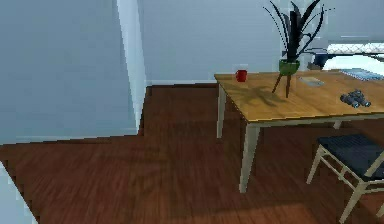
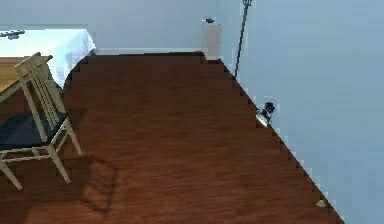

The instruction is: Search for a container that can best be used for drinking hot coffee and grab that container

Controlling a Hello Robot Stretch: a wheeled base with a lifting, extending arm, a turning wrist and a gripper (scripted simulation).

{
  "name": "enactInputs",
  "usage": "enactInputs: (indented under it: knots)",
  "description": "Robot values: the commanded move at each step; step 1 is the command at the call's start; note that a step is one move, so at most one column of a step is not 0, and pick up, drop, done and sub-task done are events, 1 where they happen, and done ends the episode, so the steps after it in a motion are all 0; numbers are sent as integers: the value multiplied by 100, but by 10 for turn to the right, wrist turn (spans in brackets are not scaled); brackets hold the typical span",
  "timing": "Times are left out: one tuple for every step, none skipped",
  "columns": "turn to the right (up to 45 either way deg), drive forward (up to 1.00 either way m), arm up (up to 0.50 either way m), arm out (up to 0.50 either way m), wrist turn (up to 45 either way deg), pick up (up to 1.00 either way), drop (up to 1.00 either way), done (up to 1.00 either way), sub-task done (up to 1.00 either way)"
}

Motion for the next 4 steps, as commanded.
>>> enactInputs:
  knots:
    - [-30, 0, 0, 0, 0, 0, 0, 0, 0]
    - [0, 100, 0, 0, 0, 0, 0, 0, 0]
    - [0, 30, 0, 0, 0, 0, 0, 0, 0]
    - [-390, 0, 0, 0, 0, 0, 0, 0, 0]
